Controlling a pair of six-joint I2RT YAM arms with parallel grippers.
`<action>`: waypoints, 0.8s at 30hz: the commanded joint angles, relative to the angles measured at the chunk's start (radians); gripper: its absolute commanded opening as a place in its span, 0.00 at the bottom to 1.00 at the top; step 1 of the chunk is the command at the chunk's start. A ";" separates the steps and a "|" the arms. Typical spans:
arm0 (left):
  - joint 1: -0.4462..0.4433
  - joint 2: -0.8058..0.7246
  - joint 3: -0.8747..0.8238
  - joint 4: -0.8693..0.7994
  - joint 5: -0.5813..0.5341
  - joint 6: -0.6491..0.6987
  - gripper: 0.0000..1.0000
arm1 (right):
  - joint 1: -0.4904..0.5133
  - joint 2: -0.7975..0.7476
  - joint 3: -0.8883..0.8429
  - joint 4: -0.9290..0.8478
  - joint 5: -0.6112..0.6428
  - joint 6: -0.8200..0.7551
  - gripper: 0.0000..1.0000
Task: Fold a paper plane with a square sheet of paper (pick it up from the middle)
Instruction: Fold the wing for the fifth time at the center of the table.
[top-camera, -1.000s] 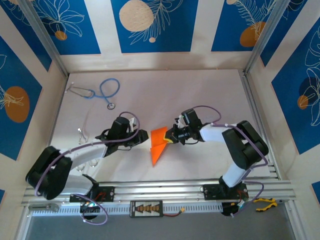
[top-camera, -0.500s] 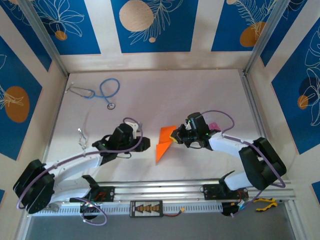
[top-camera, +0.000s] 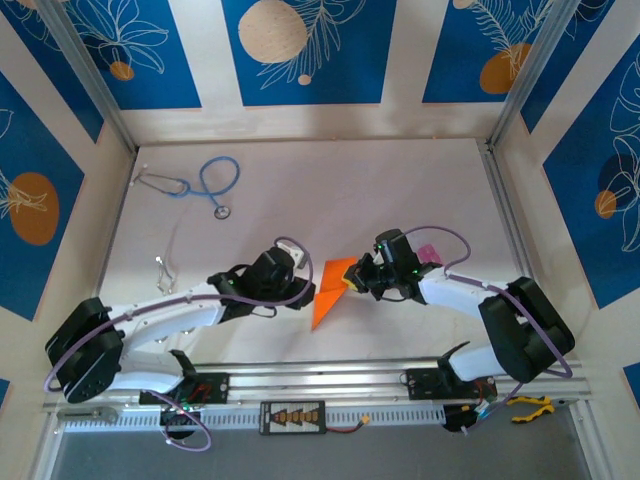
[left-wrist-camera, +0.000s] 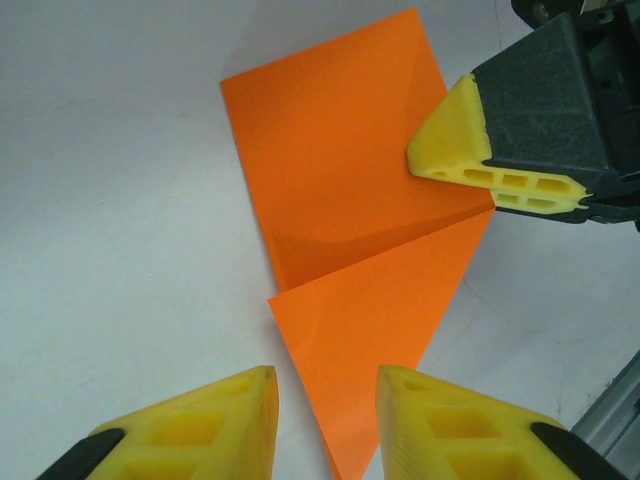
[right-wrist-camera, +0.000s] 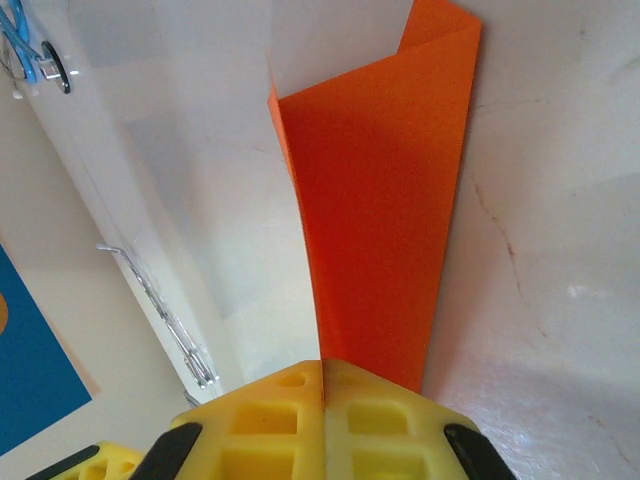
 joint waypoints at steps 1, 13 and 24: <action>-0.021 0.020 0.042 -0.046 -0.038 0.048 0.32 | 0.004 -0.013 0.004 -0.020 -0.003 0.006 0.00; -0.054 0.091 0.108 -0.089 -0.076 0.098 0.35 | -0.004 -0.017 0.012 -0.027 -0.015 0.002 0.00; -0.057 0.101 0.120 -0.098 -0.100 0.105 0.36 | -0.011 -0.026 0.010 -0.033 -0.025 -0.005 0.00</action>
